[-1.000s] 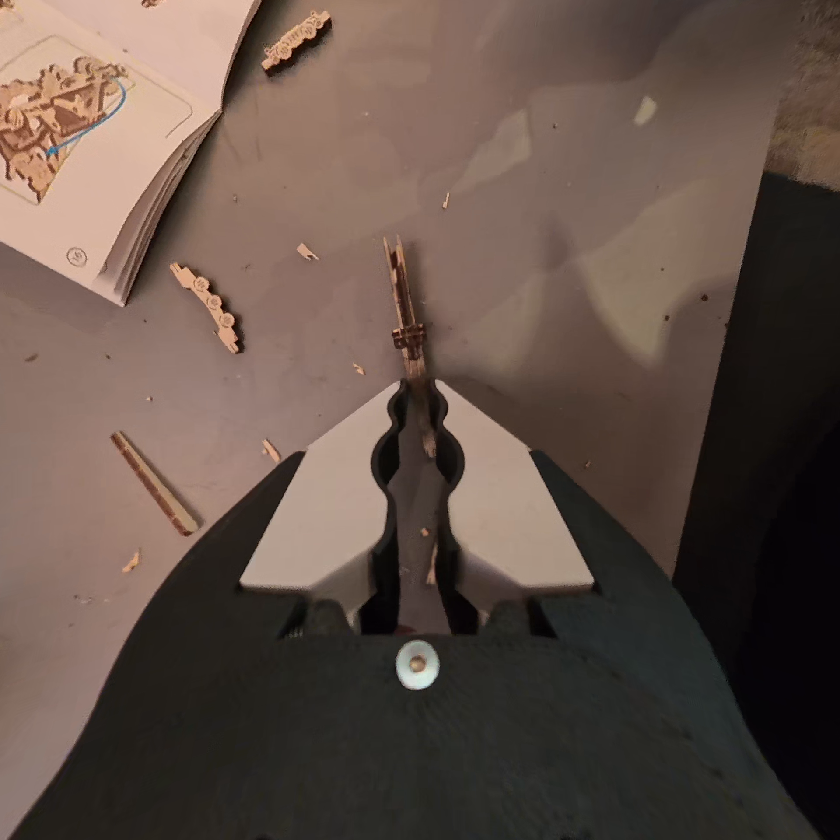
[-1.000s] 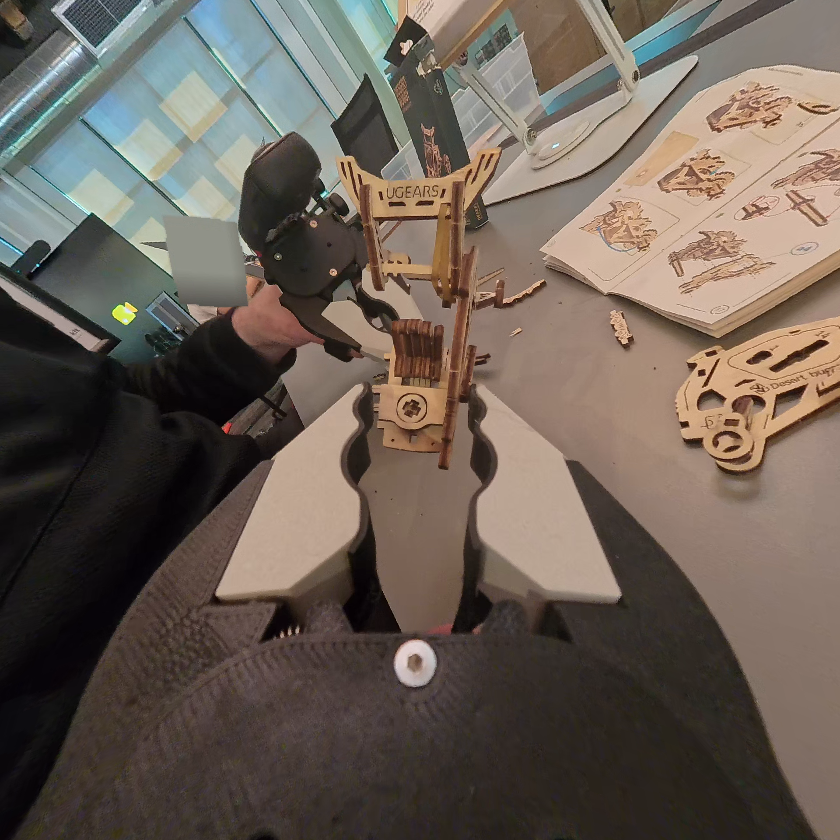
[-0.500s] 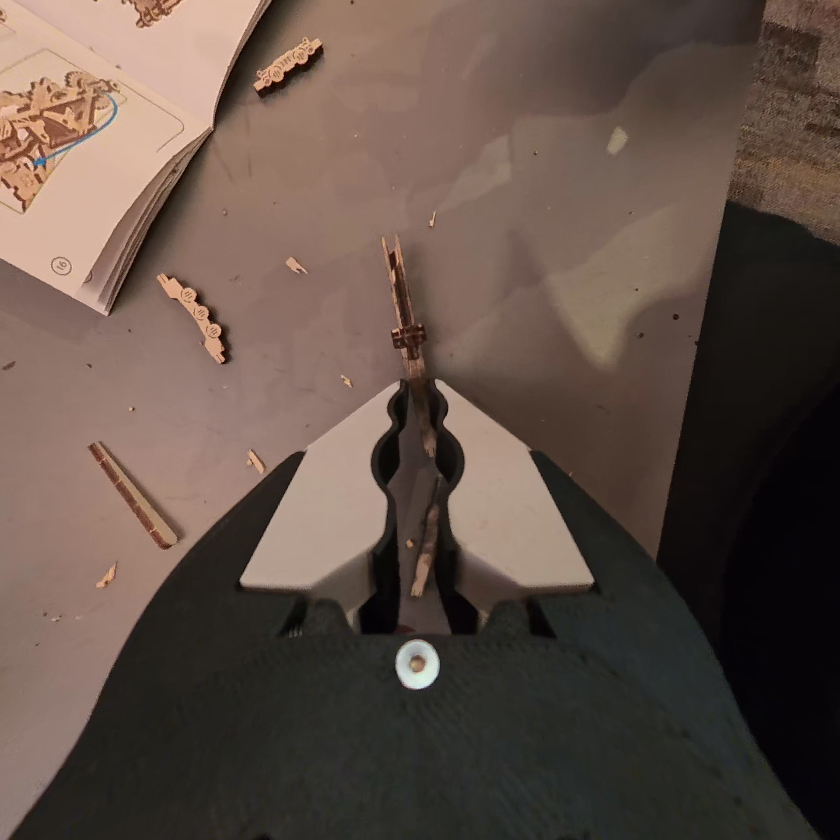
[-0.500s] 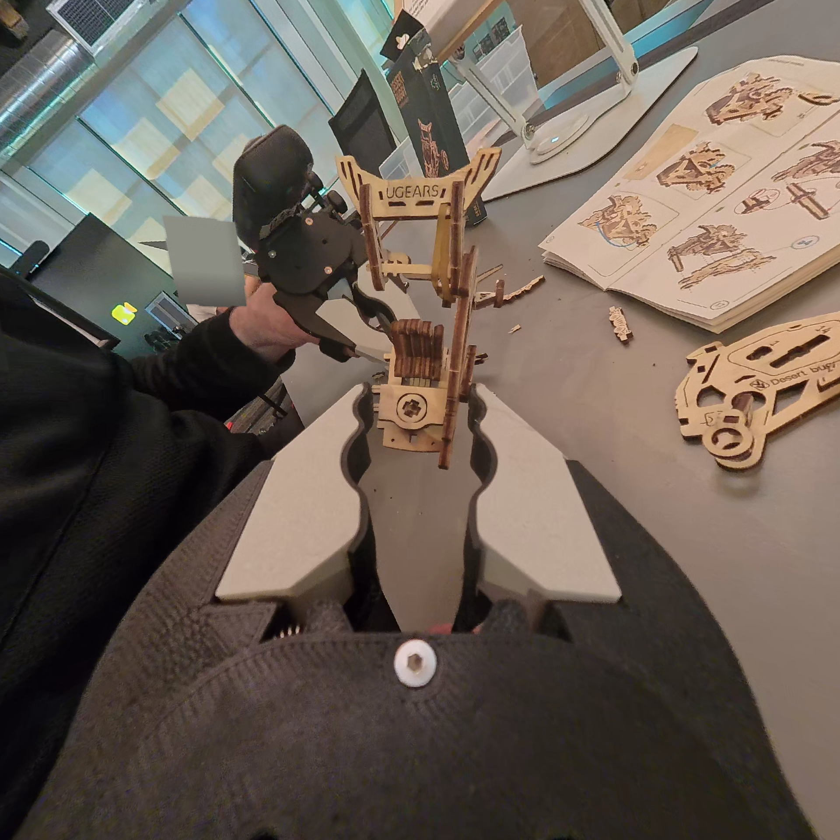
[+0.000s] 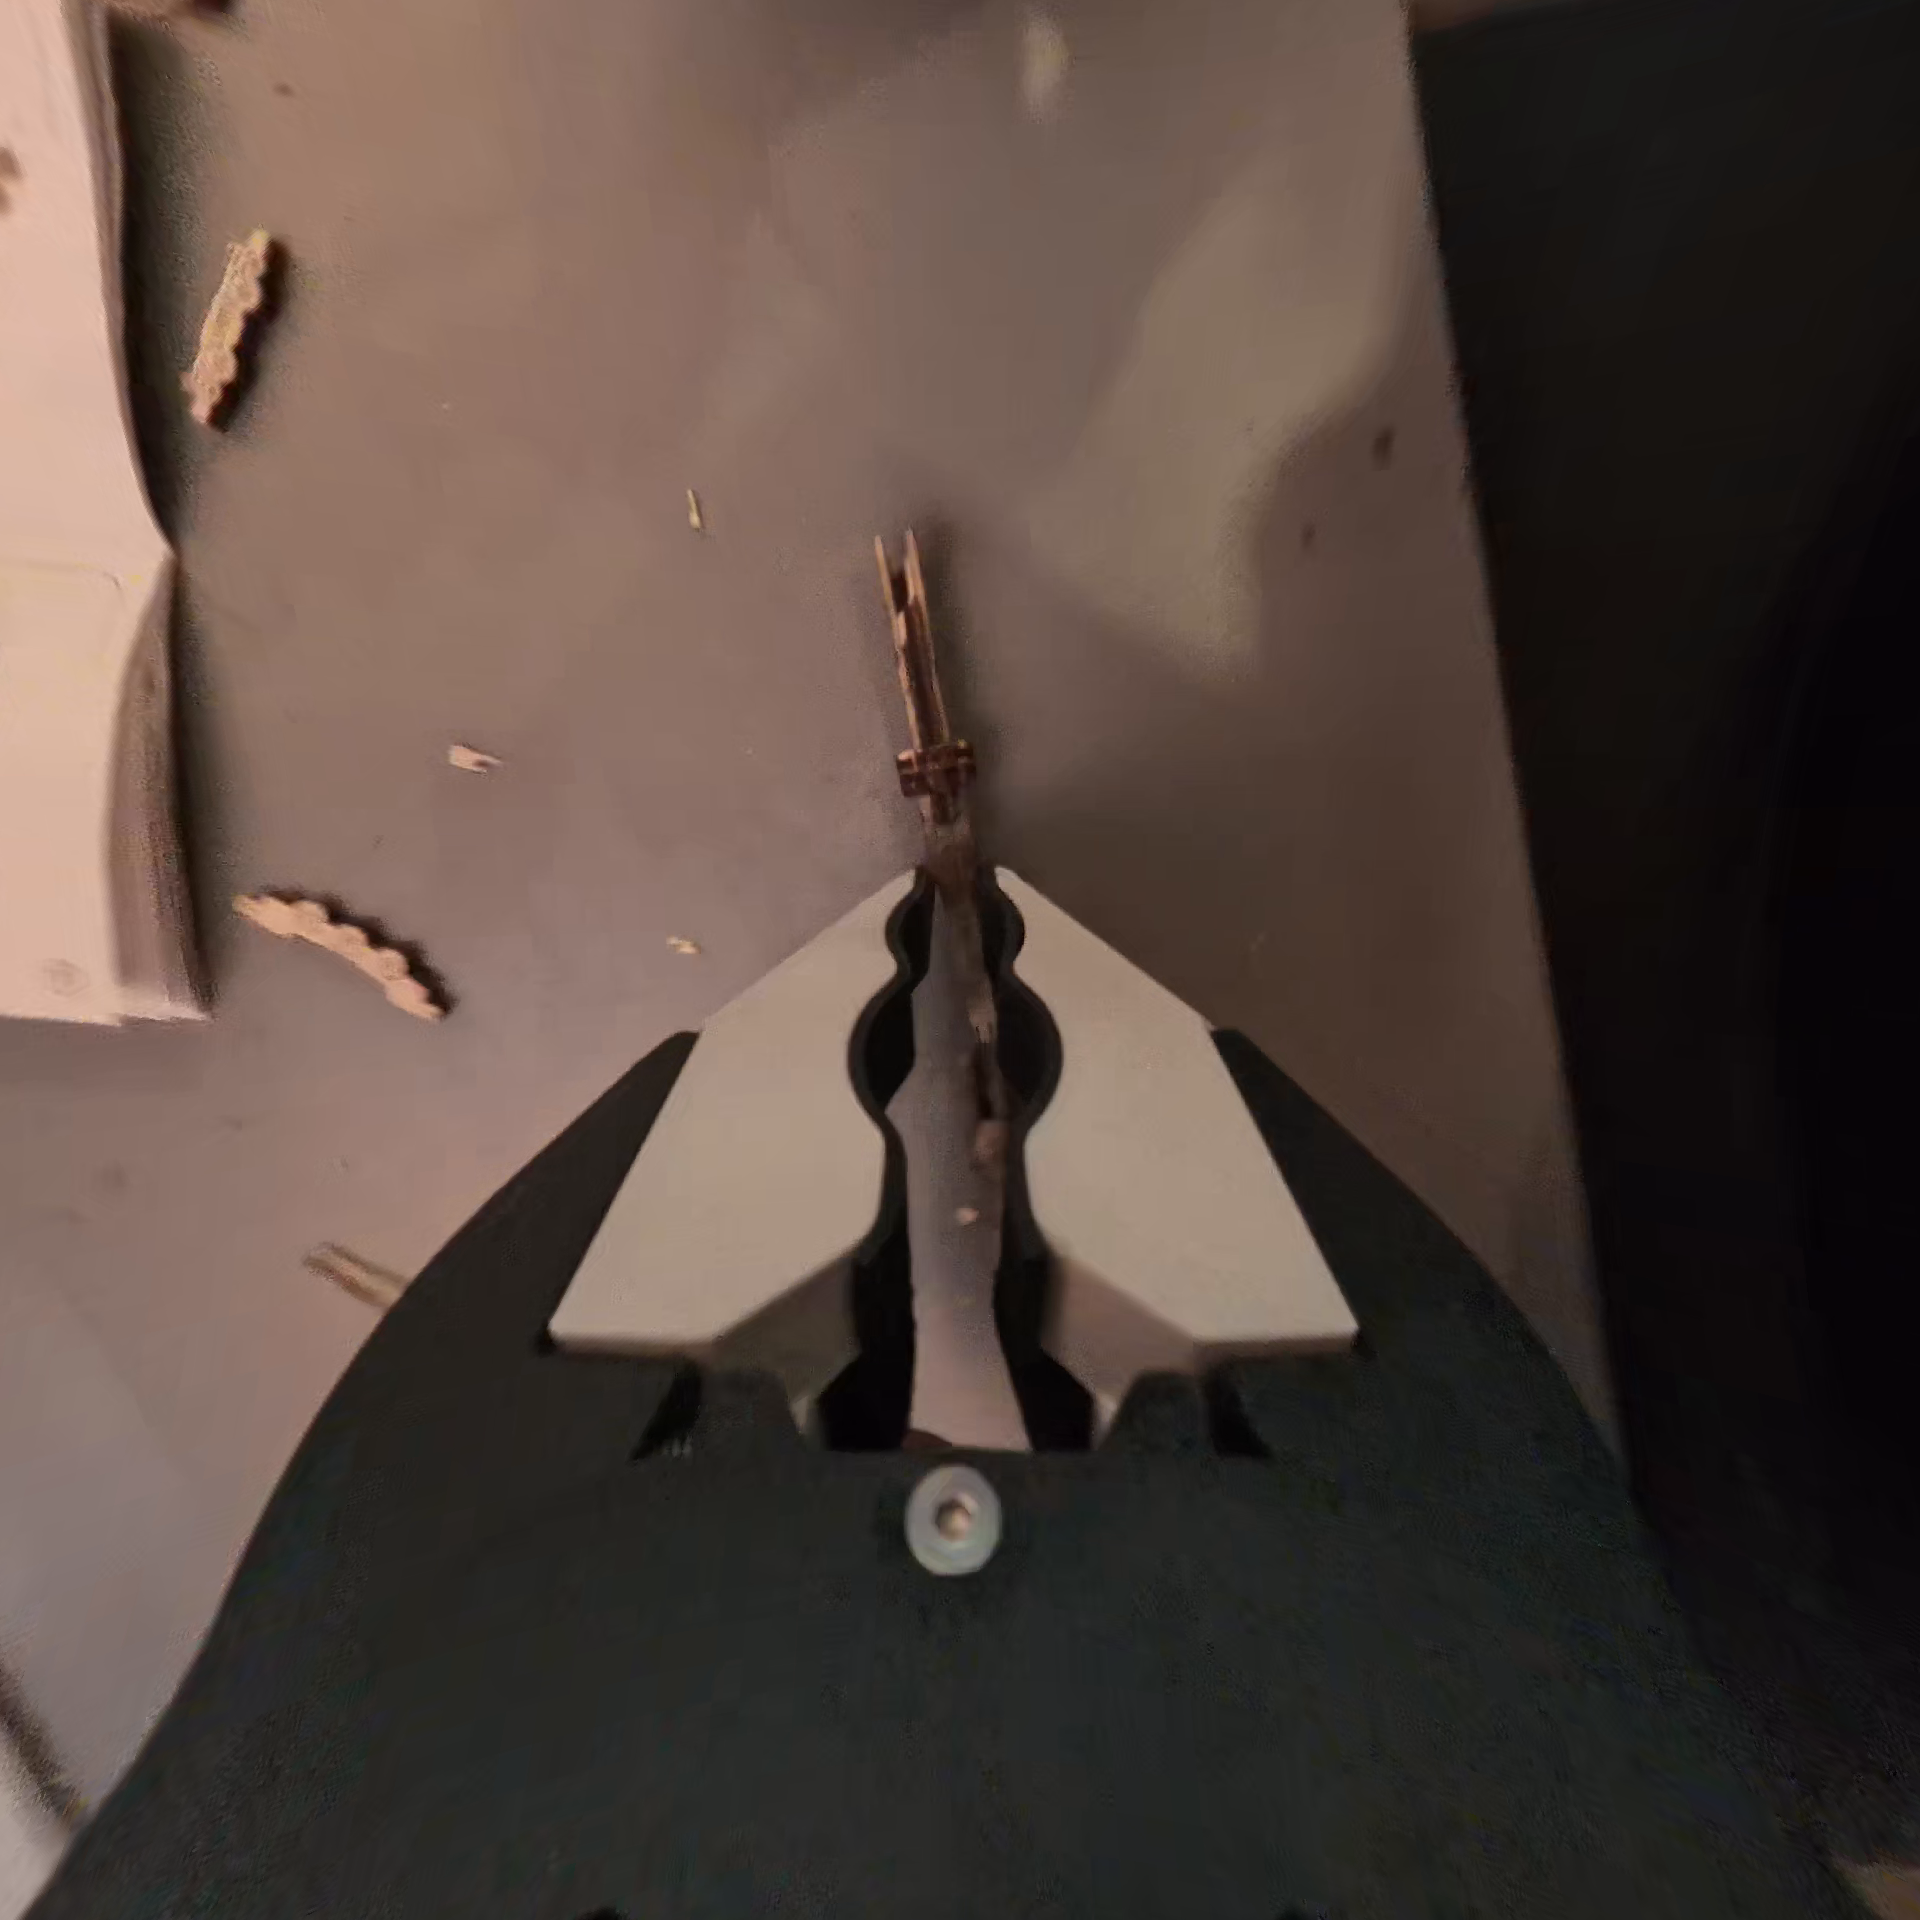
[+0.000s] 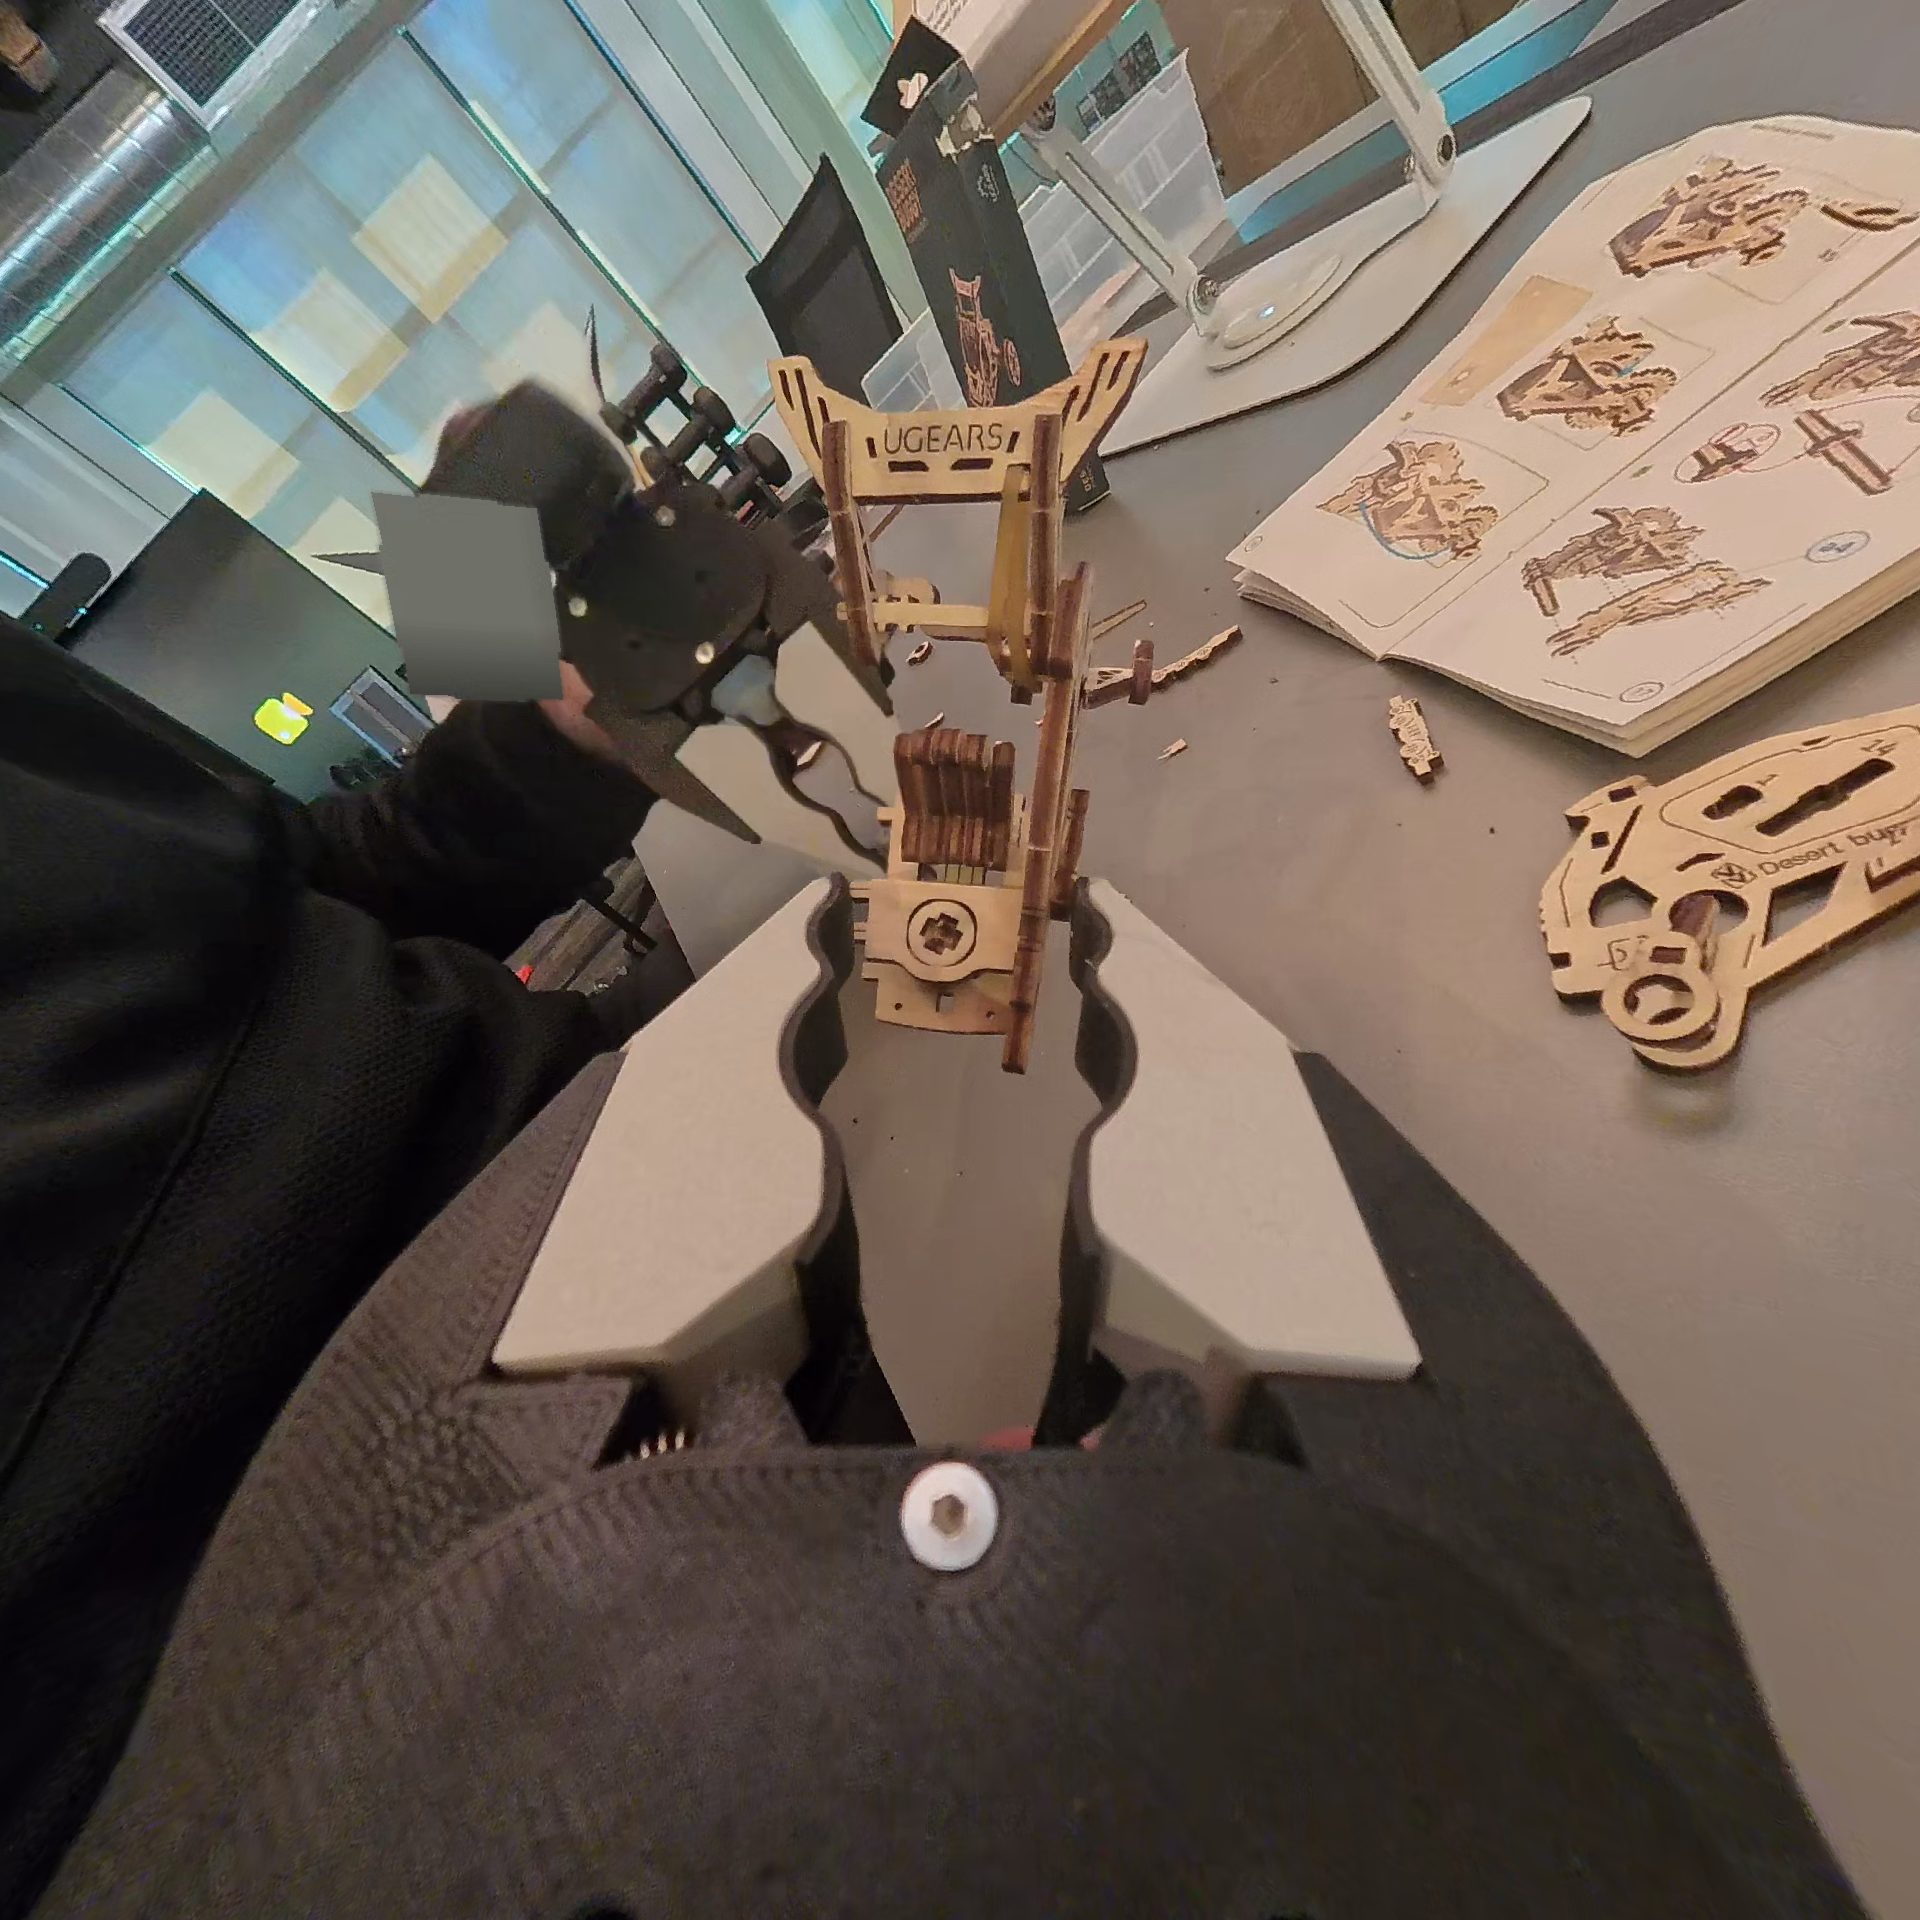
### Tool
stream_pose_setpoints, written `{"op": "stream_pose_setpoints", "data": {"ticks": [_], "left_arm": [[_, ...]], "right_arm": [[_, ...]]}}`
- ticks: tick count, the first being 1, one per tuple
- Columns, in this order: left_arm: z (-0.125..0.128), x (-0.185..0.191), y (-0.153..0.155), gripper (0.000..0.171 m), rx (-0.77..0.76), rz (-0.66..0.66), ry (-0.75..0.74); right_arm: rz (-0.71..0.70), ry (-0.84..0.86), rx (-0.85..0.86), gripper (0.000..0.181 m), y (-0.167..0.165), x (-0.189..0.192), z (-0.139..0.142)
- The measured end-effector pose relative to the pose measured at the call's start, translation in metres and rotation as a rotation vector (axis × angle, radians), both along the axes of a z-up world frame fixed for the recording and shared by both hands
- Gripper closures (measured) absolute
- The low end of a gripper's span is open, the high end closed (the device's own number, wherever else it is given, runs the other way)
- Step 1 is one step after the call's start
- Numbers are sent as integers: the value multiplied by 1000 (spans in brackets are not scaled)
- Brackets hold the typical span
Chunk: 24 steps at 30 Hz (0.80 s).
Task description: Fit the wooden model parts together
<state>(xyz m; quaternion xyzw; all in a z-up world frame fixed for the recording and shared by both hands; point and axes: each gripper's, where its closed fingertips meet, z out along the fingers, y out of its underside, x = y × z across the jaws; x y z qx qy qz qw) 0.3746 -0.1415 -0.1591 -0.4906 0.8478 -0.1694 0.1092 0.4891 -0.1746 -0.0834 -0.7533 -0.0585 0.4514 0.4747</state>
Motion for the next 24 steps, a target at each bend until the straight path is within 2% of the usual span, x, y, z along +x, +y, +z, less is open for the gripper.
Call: {"op": "stream_pose_setpoints", "data": {"ticks": [2, 4, 7, 8, 10, 13, 16, 21, 23, 24], "left_arm": [[0, -5, -6, 165, 8, -171, 51], [-2, -1, 5, 165, 103, -313, 55], [6, 5, 28, 145, 175, -331, 61], [13, 5, 30, 142, 152, -301, 51], [25, 7, 34, 129, 86, -153, 20], [34, 1, 32, 128, -50, 92, -31], [30, -4, 14, 123, -189, 305, -67], [15, 2, -33, 116, -374, 517, -71], [7, 5, -44, 120, -366, 567, -76], [6, 7, -42, 128, -337, 585, -104]], "right_arm": [[2, 1, 0, 142, 0, 0, 0], [6, 2, 0, 142, 0, 0, 0], [3, 5, 5, 142, -1, 0, 1], [-1, 7, 10, 142, -1, 1, 2], [-10, 14, 16, 142, -1, 2, 3], [-6, 19, 19, 142, -1, 2, 4], [-1, 19, 18, 142, -1, 2, 3], [-5, 16, 19, 142, -1, 2, 3], [-9, 13, 19, 142, -1, 2, 3], [-10, 11, 18, 142, 0, 2, 3]]}}
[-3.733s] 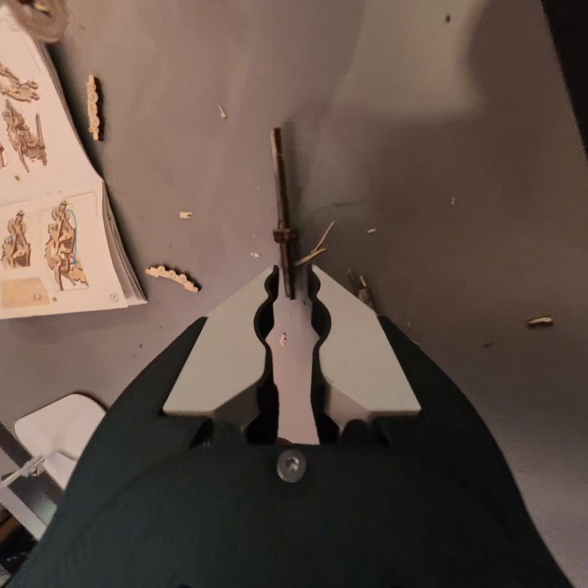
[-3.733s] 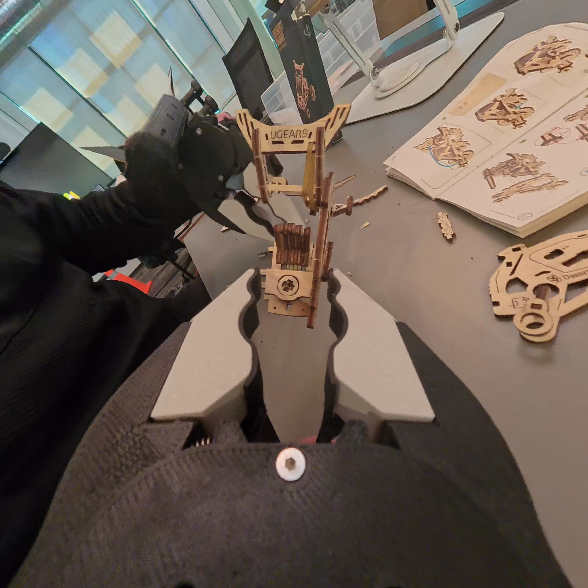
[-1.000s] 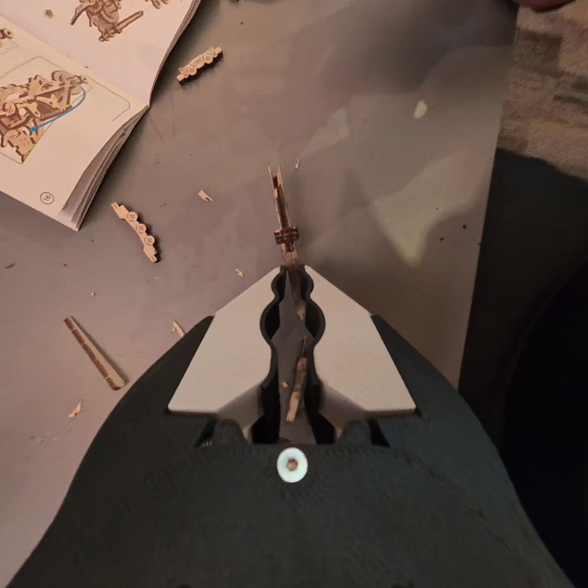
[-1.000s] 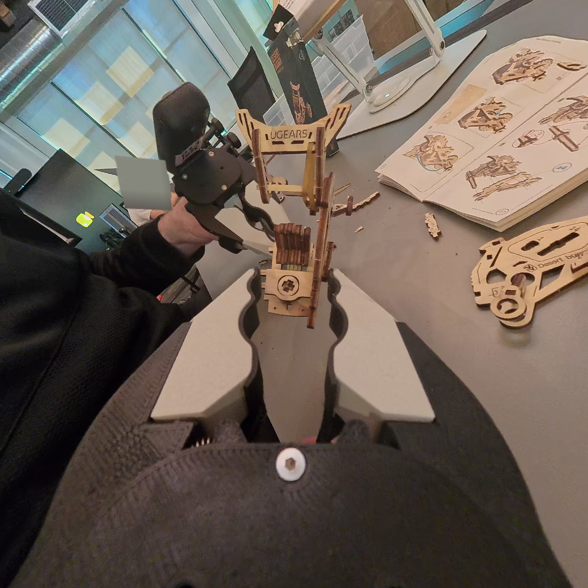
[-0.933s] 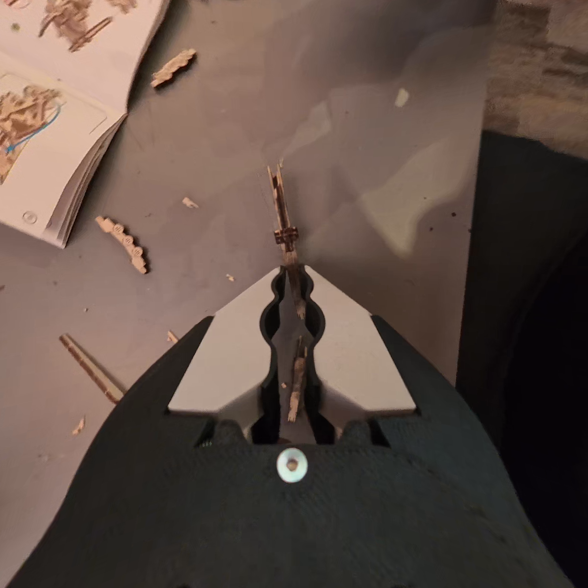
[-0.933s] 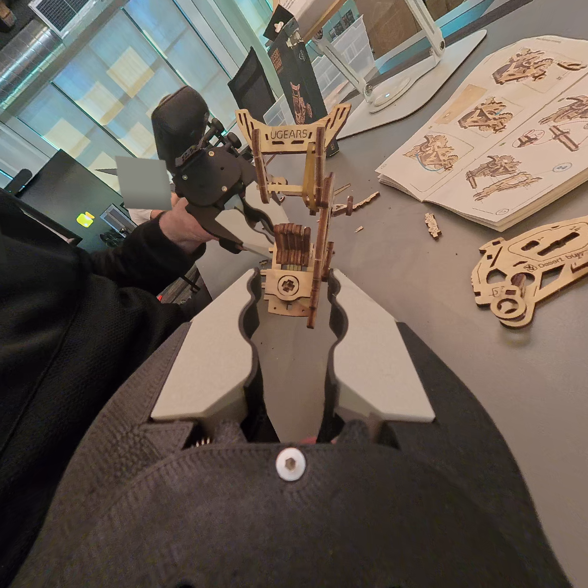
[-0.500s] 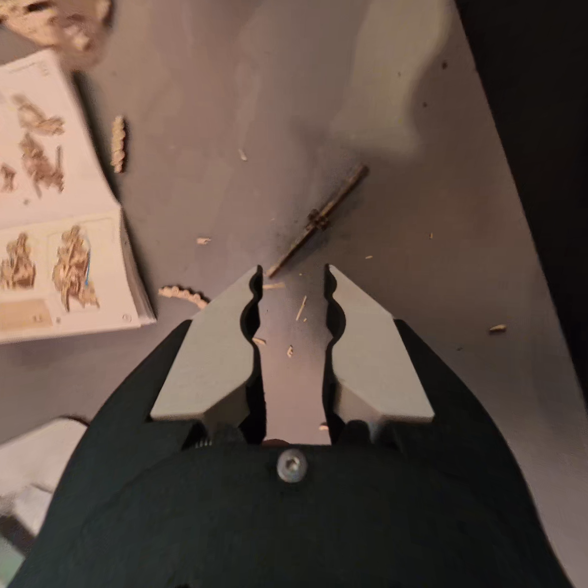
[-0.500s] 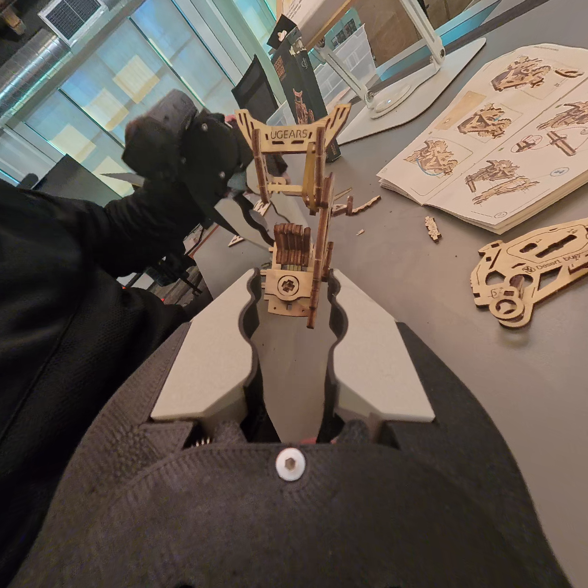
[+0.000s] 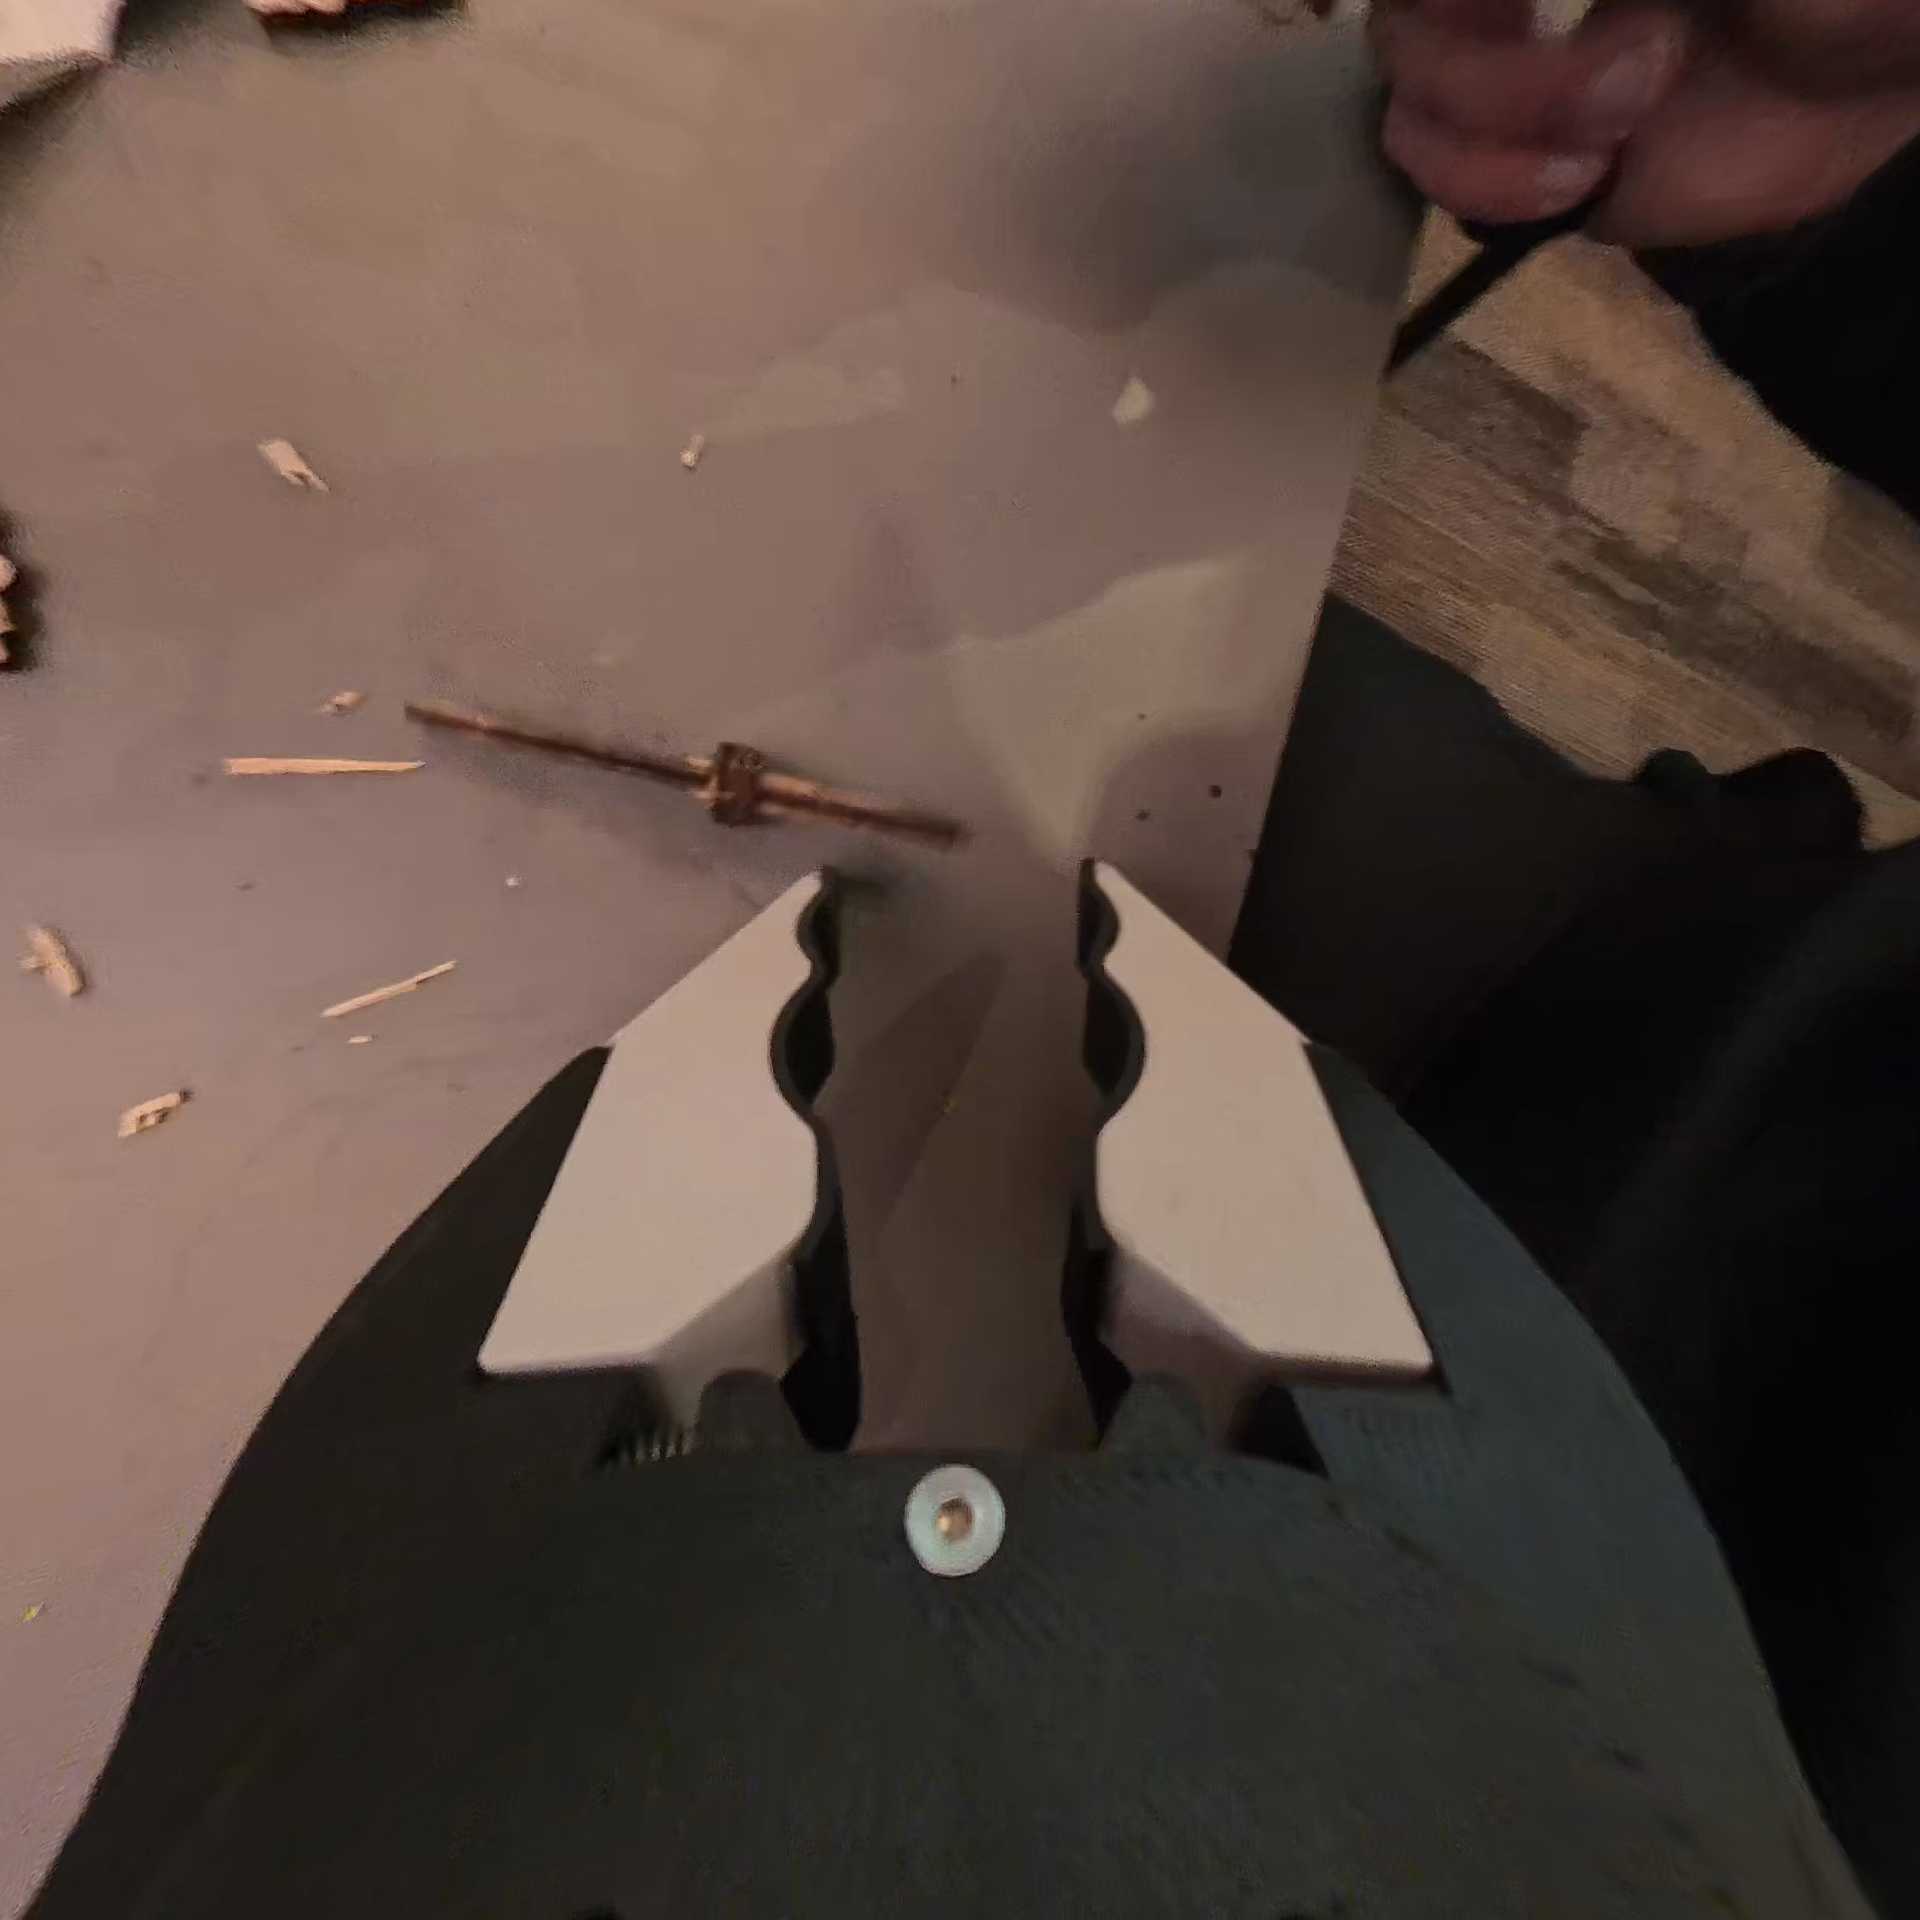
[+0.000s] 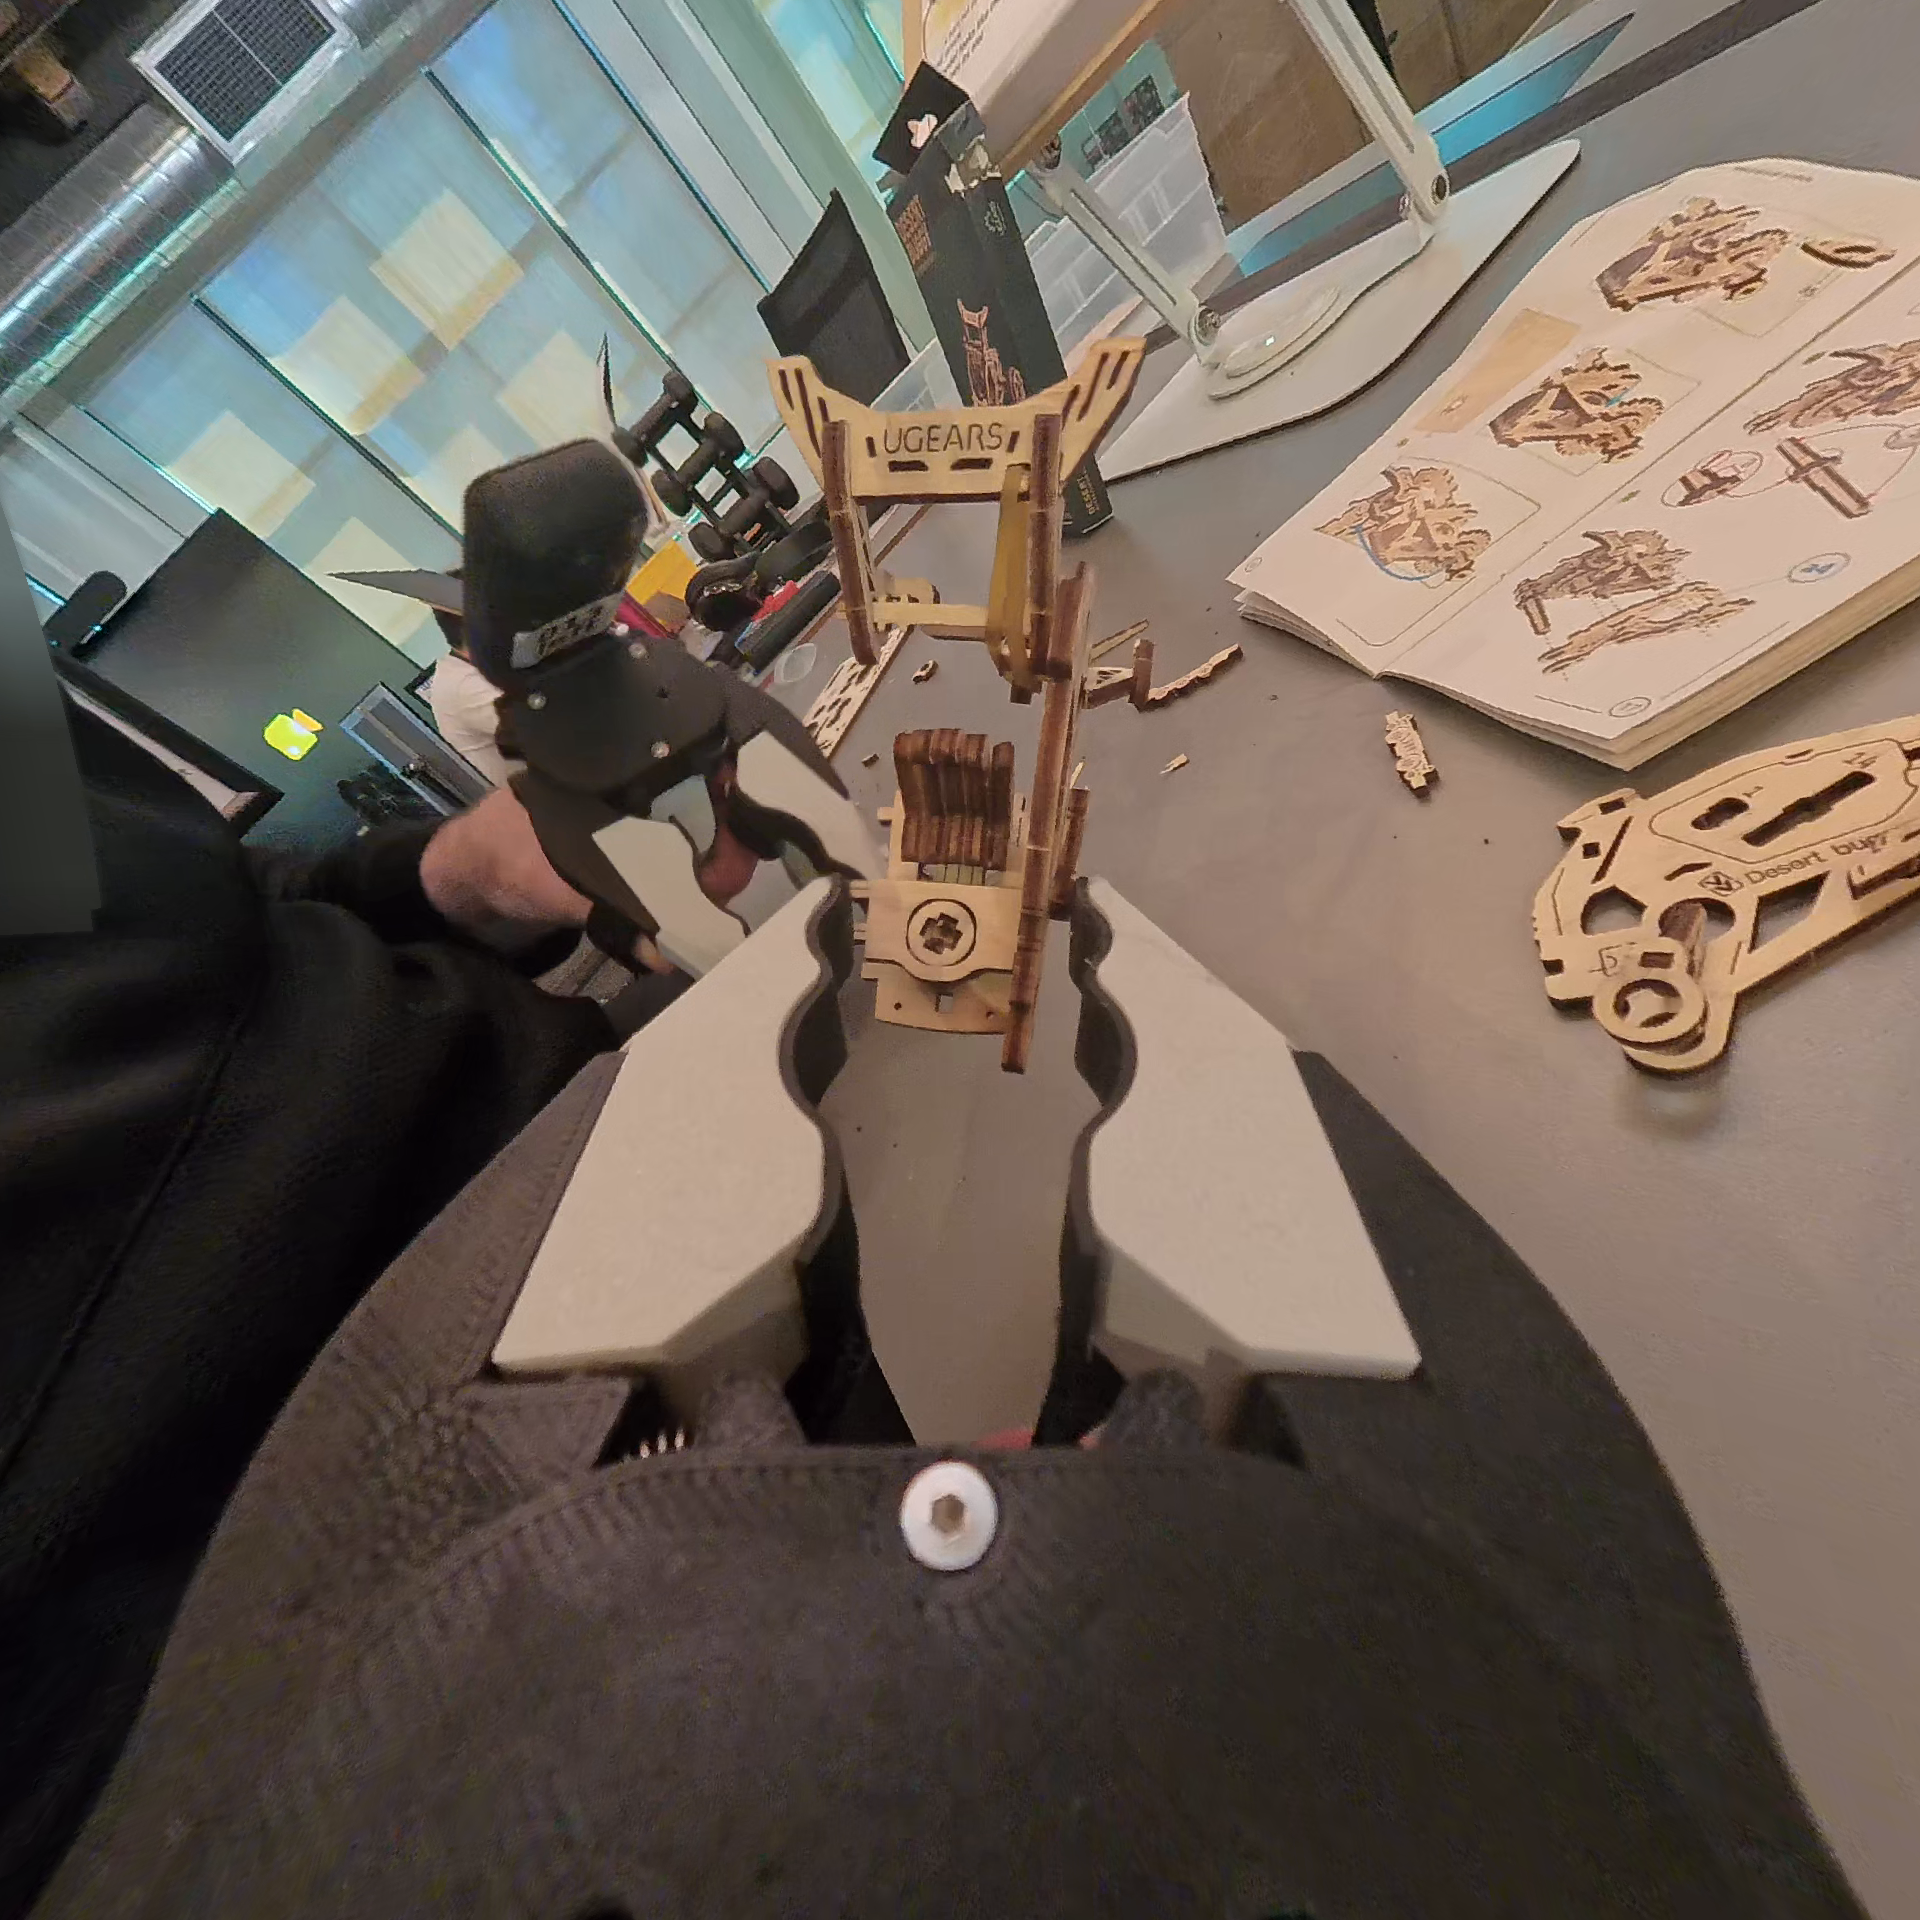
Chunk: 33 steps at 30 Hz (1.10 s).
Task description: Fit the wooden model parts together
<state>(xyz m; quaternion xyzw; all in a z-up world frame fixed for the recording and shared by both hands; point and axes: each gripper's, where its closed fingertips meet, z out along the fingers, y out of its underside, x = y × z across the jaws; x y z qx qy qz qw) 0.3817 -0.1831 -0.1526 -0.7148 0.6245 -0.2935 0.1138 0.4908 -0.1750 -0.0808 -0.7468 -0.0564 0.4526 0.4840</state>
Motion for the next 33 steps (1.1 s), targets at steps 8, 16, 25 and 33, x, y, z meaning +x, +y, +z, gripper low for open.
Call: {"op": "stream_pose_setpoints", "data": {"ticks": [8, 16, 25, 33], "left_arm": [[-1, 11, 22, 120, 83, 107, -19], [6, 22, 43, 91, 48, -35, -17], [-1, 17, 27, 99, 103, 50, 13], [-5, 26, 31, 155, 185, 91, -15]], "right_arm": [[7, -8, 3, 142, -1, -2, 0], [7, -5, 12, 142, -1, -1, 1], [5, -4, 13, 142, -1, -1, 1], [1, -18, 9, 142, -1, -2, 0]]}}
